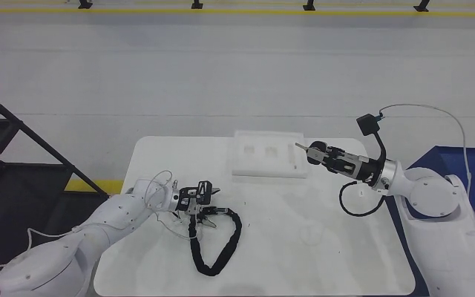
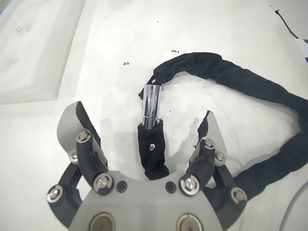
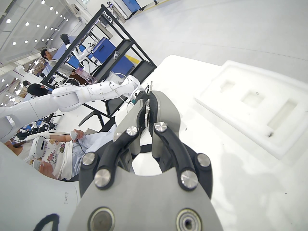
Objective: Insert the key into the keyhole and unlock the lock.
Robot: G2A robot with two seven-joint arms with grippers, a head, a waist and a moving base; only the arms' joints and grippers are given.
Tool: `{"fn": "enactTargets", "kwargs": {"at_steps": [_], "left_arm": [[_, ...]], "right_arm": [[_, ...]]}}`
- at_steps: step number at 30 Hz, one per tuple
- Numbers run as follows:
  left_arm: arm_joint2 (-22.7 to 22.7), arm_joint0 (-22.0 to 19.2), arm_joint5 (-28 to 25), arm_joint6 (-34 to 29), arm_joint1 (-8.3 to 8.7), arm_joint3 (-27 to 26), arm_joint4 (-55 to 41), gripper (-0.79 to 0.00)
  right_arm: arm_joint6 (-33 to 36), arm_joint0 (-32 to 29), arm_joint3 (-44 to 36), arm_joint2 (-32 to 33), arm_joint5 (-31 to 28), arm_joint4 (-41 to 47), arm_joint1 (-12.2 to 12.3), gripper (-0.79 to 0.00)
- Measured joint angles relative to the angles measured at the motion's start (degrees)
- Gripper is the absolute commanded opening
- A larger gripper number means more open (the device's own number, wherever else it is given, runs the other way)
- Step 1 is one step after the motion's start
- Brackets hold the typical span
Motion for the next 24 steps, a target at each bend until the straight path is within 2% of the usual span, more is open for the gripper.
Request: {"fn": "enactTargets", "kwargs": {"at_steps": [2, 3, 5, 6, 7, 10, 11, 12, 18, 24], "left_arm": [[0.02, 0.01, 0.16, 0.66, -0.49, 0.91, 0.74, -0.022], [0.09, -0.04, 0.11, 1.03, -0.81, 1.36, 1.32, -0.089], [0.2, -0.14, -0.1, 1.48, -1.27, 1.91, 2.24, -0.151], [0.24, -0.19, -0.21, 1.66, -1.56, 2.27, 2.74, -0.219], [0.24, -0.22, -0.19, 1.69, -1.78, 2.55, 3.07, -0.332], [0.17, -0.21, 0.12, 1.58, -2.49, 3.47, 3.83, -0.517], [0.13, -0.2, 0.19, 1.53, -2.69, 3.74, 4.04, -0.613], [0.07, -0.19, 0.31, 1.53, -2.94, 4.08, 4.29, -0.785], [-0.24, -0.25, 0.9, 2.64, -3.84, 5.51, 5.65, -0.785], [-0.58, -0.48, 1.29, 5.85, -3.88, 5.8, 7.53, -0.785]], "right_arm": [[0.0, 0.0, 0.0, 0.0, 0.0, 0.0, 0.0, -0.785], [0.0, 0.0, 0.0, 0.0, 0.0, 0.0, 0.0, -0.785], [0.0, 0.0, 0.0, 0.0, 0.0, 0.0, 0.0, -0.785], [0.0, 0.0, 0.0, 0.0, 0.0, 0.0, 0.0, -0.785], [0.0, 0.0, 0.0, 0.0, 0.0, 0.0, 0.0, -0.785], [0.0, 0.0, 0.0, 0.0, 0.0, 0.0, 0.0, -0.785], [0.0, 0.0, 0.0, 0.0, 0.0, 0.0, 0.0, -0.785], [0.0, 0.0, 0.0, 0.0, 0.0, 0.0, 0.0, -0.785], [0.0, 0.0, 0.0, 0.0, 0.0, 0.0, 0.0, -0.785], [0.0, 0.0, 0.0, 0.0, 0.0, 0.0, 0.0, -0.785]]}}
